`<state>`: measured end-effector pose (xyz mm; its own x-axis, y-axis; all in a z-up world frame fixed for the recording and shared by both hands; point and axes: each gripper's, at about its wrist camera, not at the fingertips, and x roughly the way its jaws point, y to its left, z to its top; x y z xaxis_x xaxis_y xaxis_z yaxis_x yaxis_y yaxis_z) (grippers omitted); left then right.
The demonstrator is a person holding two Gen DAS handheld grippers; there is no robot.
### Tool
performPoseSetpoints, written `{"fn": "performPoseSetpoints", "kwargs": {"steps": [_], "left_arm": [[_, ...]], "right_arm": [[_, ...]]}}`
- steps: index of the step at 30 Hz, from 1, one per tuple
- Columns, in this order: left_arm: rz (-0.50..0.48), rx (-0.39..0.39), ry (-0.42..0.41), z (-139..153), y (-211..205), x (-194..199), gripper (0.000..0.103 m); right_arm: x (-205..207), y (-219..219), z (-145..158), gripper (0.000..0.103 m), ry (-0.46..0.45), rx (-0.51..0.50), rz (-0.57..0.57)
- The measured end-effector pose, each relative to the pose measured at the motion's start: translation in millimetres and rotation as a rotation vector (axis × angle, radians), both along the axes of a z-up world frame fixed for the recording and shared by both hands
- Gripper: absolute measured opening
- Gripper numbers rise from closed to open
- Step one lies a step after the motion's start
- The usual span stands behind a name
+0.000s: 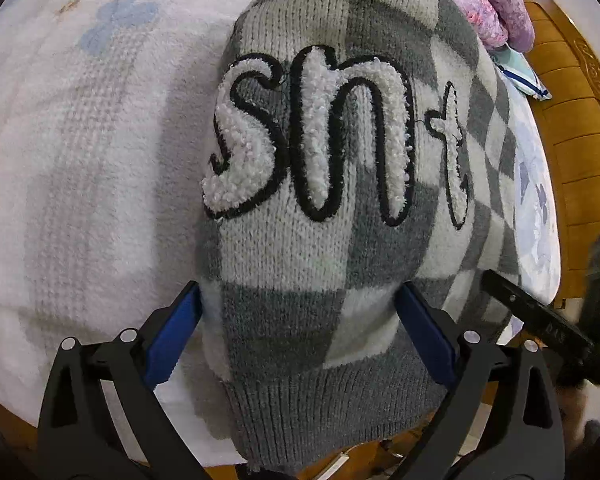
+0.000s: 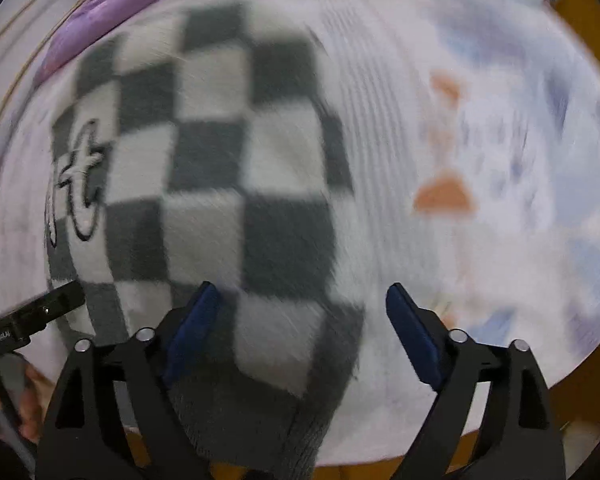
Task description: Fold large clothes
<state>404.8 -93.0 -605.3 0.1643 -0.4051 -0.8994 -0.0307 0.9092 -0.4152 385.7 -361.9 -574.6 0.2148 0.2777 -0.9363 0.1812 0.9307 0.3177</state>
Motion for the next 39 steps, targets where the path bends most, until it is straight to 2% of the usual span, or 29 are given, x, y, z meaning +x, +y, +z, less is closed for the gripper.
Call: {"fn": "performPoseSetpoints", "kwargs": {"steps": [2, 4, 8, 13, 16, 18, 20, 22, 25, 26, 27, 28, 32, 37, 39], "left_arm": [[-0.019, -0.022, 0.012, -3, 7, -4, 0.095], [-0.027, -0.061, 0.045, -10, 11, -13, 0.095], [-0.034, -0.096, 0.173, -44, 3, -32, 0.095], [0.035, -0.098, 0.153, -50, -1, -31, 0.097], [0.002, -0.122, 0.129, -41, -3, -30, 0.077], [0.008, -0.142, 0.126, -32, -1, -30, 0.062], [0.018, -0.178, 0.124, -24, 4, -27, 0.054], [0.019, -0.196, 0.127, -18, 6, -28, 0.05], [0.009, -0.177, 0.125, -12, 4, -28, 0.047], [0.009, -0.177, 0.124, -8, 3, -28, 0.045], [0.01, -0.182, 0.123, -3, 0, -24, 0.044], [0.01, -0.187, 0.121, 1, 1, -23, 0.043], [-0.002, -0.189, 0.086, 25, 9, -26, 0.033], [-0.04, -0.15, -0.04, 76, 12, -12, 0.029], [-0.053, -0.132, -0.101, 97, 16, -4, 0.028]], "right_arm": [[-6, -28, -32, 0.088, 0.073, 0.26, -0.129], [-10, -40, -52, 0.091, 0.103, 0.397, -0.18], [-8, -36, -64, 0.096, 0.097, 0.445, -0.178], [-4, -43, -80, 0.097, 0.097, 0.491, -0.195], [-2, -51, -83, 0.097, 0.104, 0.514, -0.188], [1, -58, -86, 0.097, 0.143, 0.571, -0.188], [-1, -61, -93, 0.097, 0.175, 0.633, -0.17], [0, -61, -97, 0.097, 0.169, 0.608, -0.182], [0, -62, -96, 0.097, 0.164, 0.586, -0.2], [0, -63, -94, 0.095, 0.157, 0.583, -0.198], [-3, -62, -91, 0.082, 0.151, 0.606, -0.203], [-5, -62, -88, 0.076, 0.151, 0.633, -0.219], [-6, -60, -62, 0.049, 0.097, 0.625, -0.237], [2, -50, -5, 0.042, -0.021, 0.557, -0.194], [10, -40, 22, 0.041, -0.079, 0.509, -0.144]]}}
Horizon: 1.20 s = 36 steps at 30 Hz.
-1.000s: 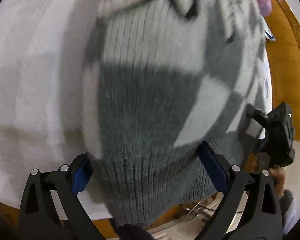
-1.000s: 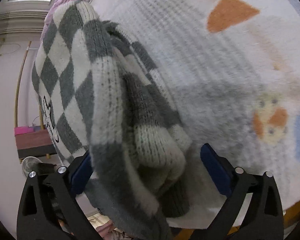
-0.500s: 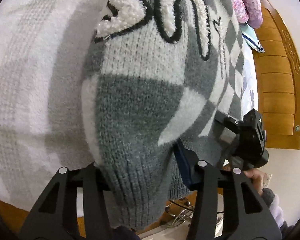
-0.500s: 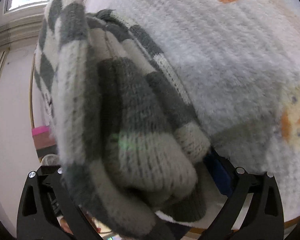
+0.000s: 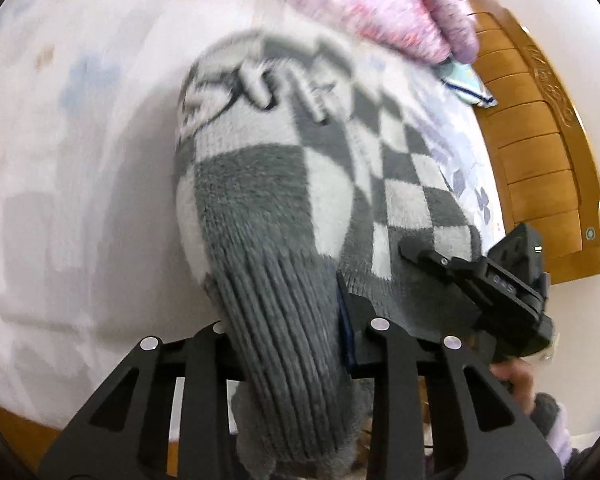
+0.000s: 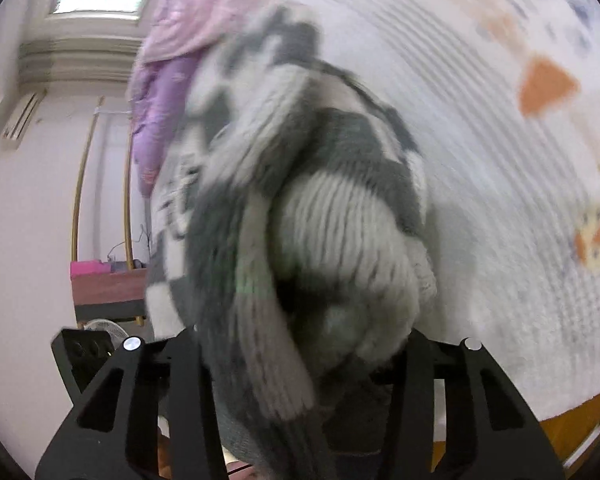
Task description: Fold large clothes
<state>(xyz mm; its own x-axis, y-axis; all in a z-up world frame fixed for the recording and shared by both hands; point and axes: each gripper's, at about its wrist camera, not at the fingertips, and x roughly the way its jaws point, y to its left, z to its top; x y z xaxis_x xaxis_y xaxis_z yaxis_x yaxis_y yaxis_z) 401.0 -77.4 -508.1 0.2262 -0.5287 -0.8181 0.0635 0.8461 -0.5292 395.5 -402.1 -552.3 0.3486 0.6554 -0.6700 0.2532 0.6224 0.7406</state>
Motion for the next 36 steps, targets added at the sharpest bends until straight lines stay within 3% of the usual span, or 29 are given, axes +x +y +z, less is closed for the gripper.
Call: {"fn": "performPoseSetpoints", "kwargs": {"steps": [5, 11, 16, 23, 27, 29, 32, 34, 36], "left_arm": [[-0.001, -0.024, -0.116, 42, 20, 28, 0.028], [0.003, -0.072, -0.188, 75, 75, 76, 0.028], [0.041, -0.05, -0.229, 96, 172, 127, 0.028], [0.12, 0.083, -0.359, 122, 329, 200, 0.028], [0.157, 0.158, -0.457, 113, 413, 233, 0.028], [0.177, 0.206, -0.454, 90, 442, 244, 0.029], [0.197, 0.305, -0.354, 31, 479, 248, 0.029], [0.203, 0.311, -0.215, -18, 495, 241, 0.03], [0.185, 0.352, -0.159, -53, 499, 222, 0.033]], "right_arm": [[17, 35, 62, 0.039, -0.144, -0.102, 0.033], [49, 123, 111, 0.038, -0.269, -0.164, 0.066], [120, 232, 132, 0.038, -0.324, -0.148, 0.102], [226, 404, 138, 0.037, -0.45, -0.03, 0.128], [261, 482, 112, 0.037, -0.512, 0.021, 0.095], [268, 511, 85, 0.037, -0.483, 0.022, 0.094], [274, 561, 12, 0.037, -0.293, 0.006, 0.133], [267, 586, -26, 0.037, -0.195, -0.077, 0.193], [254, 594, -54, 0.038, -0.128, -0.12, 0.219]]}}
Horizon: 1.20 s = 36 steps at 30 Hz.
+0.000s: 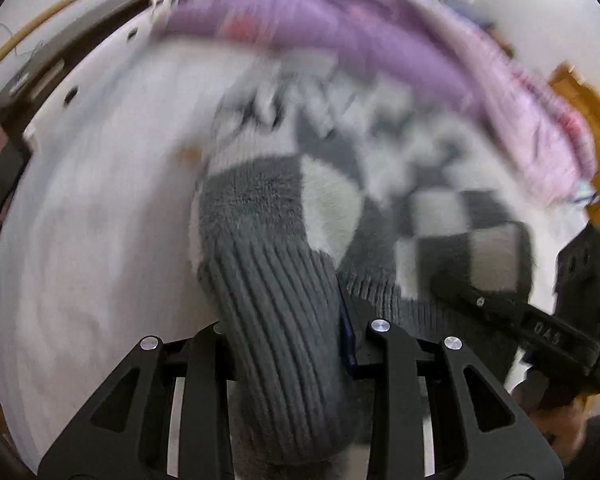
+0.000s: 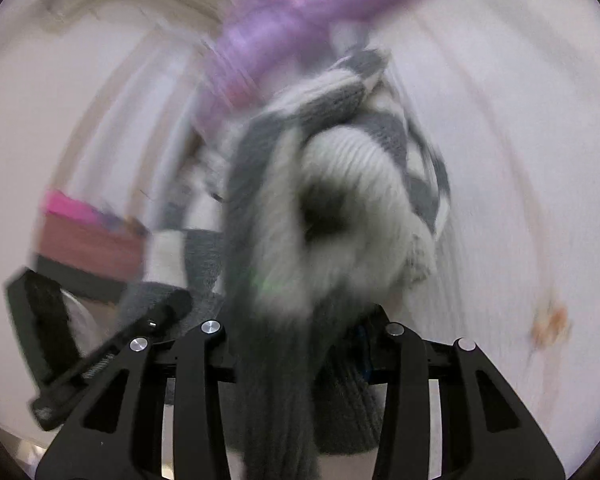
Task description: Fold large clothes
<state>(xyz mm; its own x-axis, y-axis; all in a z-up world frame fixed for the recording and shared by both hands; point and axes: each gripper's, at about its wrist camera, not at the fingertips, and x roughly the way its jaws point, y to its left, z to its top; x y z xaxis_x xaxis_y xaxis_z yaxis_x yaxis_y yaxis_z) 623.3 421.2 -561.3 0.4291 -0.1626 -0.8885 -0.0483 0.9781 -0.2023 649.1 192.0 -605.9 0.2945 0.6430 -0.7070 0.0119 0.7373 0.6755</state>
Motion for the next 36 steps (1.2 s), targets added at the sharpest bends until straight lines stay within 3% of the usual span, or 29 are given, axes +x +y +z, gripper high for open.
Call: {"fn": "performPoseSetpoints", "kwargs": {"steps": [1, 3, 5, 9, 15, 21, 29, 36], "left_arm": [[0.007, 0.018, 0.009, -10, -3, -9, 0.036], [0.087, 0.008, 0.024, -30, 5, -28, 0.057], [0.16, 0.029, 0.018, -36, 10, -39, 0.074], [0.23, 0.085, 0.032, -43, 9, -51, 0.089], [0.27, 0.107, 0.072, -25, 8, -54, 0.089], [0.272, 0.136, 0.041, 15, -10, -57, 0.09], [0.238, 0.162, 0.0, 72, -55, -66, 0.092], [0.232, 0.172, -0.089, 134, -112, -92, 0.092]], "right_arm": [[-7, -2, -11, 0.04, 0.03, -0.022, -0.012], [-15, -9, -24, 0.053, 0.058, -0.049, -0.033], [-18, -11, -26, 0.058, 0.043, -0.091, -0.01], [-16, -10, -23, 0.073, -0.008, -0.211, 0.061], [-9, -21, -21, 0.077, 0.035, -0.246, 0.061], [-18, -20, 21, 0.077, 0.074, -0.296, 0.098], [-31, -40, 99, 0.079, -0.06, -0.325, 0.12], [-72, -84, 154, 0.079, -0.181, -0.337, 0.16]]}}
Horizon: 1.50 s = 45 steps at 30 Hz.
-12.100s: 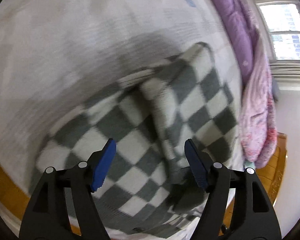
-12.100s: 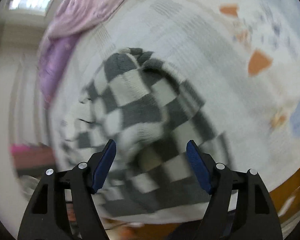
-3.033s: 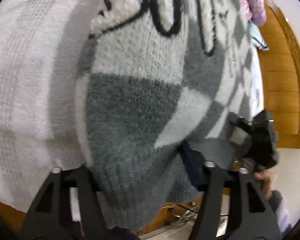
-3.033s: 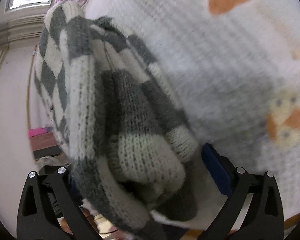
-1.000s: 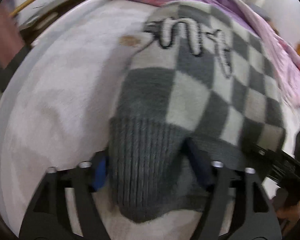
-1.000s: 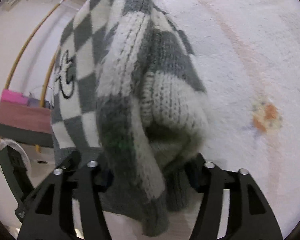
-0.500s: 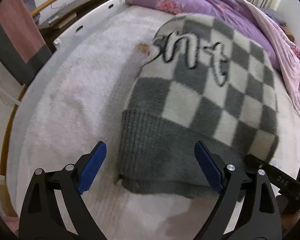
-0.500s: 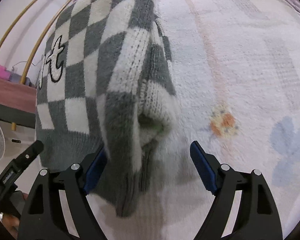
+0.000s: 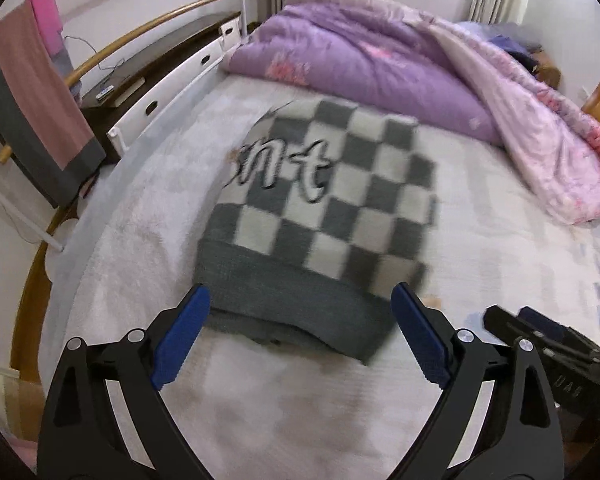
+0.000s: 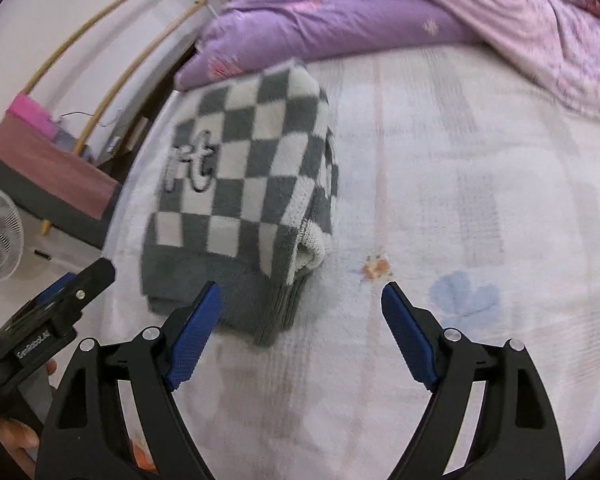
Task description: Fold large clothes
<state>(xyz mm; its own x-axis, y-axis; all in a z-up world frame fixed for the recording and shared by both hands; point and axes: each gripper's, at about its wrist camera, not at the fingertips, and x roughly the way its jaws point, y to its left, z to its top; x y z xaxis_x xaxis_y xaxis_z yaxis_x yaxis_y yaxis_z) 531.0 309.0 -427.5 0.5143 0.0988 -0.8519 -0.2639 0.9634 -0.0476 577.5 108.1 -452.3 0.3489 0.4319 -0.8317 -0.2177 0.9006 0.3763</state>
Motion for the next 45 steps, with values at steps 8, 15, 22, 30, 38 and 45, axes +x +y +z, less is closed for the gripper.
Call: {"fn": "performPoseSetpoints", "kwargs": {"steps": [8, 15, 22, 30, 38, 45], "left_arm": [[-0.006, 0.014, -0.089, 82, -88, -56, 0.093], [-0.016, 0.072, -0.2, 164, -170, -122, 0.093], [-0.069, 0.143, -0.269, 238, -238, -185, 0.093], [-0.153, 0.174, -0.33, 299, -282, -241, 0.093], [-0.205, 0.165, -0.394, 330, -280, -292, 0.093], [-0.242, 0.175, -0.409, 336, -253, -341, 0.093]], "right_arm": [[-71, -73, 97, 0.087, -0.162, -0.002, 0.066], [-131, -145, 176, 0.087, -0.277, 0.023, 0.087], [-202, -204, 247, 0.087, -0.385, 0.005, 0.082], [-267, -243, 305, 0.088, -0.459, -0.011, 0.043], [-330, -244, 339, 0.095, -0.58, -0.059, -0.05], [-382, -220, 348, 0.095, -0.591, -0.087, -0.11]]}}
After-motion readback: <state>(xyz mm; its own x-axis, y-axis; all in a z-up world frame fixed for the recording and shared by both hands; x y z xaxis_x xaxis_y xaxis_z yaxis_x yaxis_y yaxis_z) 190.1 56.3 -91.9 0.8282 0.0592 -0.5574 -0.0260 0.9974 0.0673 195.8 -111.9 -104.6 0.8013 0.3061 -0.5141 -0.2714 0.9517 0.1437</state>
